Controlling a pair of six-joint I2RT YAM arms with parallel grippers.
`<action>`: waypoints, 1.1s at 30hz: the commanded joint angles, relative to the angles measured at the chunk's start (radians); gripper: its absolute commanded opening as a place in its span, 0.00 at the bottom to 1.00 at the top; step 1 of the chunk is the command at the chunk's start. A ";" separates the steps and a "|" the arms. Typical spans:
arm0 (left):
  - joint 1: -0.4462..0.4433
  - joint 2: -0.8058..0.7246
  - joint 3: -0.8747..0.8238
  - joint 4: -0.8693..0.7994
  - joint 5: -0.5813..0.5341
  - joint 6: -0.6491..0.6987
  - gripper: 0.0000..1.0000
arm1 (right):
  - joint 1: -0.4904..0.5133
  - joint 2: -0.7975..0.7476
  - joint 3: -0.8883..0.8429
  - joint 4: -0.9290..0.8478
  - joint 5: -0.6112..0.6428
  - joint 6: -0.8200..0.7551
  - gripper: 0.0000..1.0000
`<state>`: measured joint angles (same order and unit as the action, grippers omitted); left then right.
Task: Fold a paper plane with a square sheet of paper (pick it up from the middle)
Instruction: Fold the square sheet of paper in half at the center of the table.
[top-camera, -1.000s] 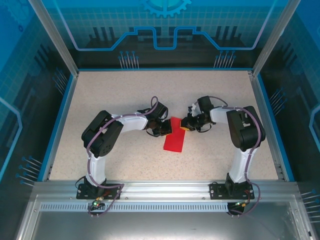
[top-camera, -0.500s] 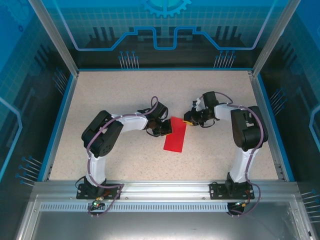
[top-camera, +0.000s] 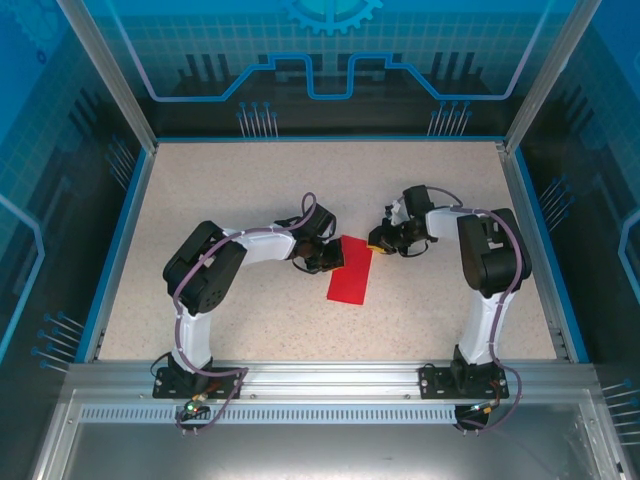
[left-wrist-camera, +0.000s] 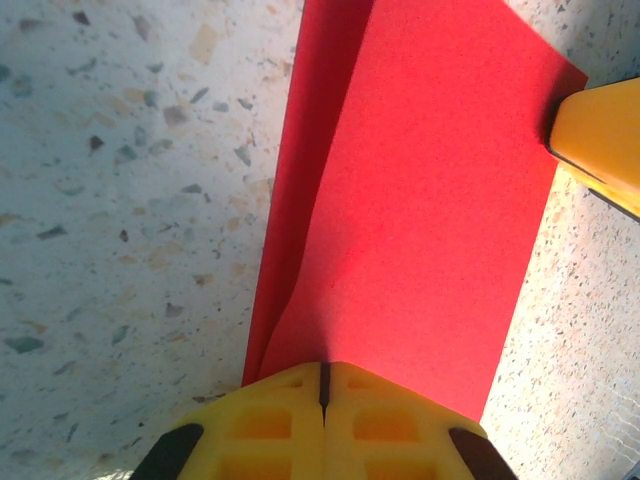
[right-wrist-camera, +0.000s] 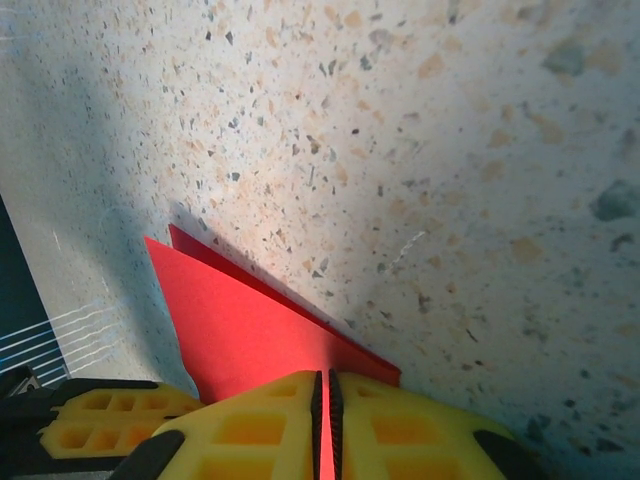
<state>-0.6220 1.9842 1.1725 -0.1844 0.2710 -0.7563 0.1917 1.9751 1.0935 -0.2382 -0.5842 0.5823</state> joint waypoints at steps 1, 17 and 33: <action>-0.011 0.091 -0.067 -0.103 -0.062 0.012 0.00 | 0.010 -0.016 0.010 -0.085 0.047 -0.015 0.14; -0.011 0.090 -0.062 -0.111 -0.061 0.013 0.00 | 0.032 0.037 0.077 -0.079 0.034 -0.015 0.11; -0.016 0.096 -0.050 -0.115 -0.050 0.007 0.00 | -0.005 0.038 0.132 -0.130 0.024 -0.056 0.13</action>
<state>-0.6220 1.9835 1.1694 -0.1772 0.2752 -0.7567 0.2031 2.0136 1.1950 -0.3321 -0.5655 0.5503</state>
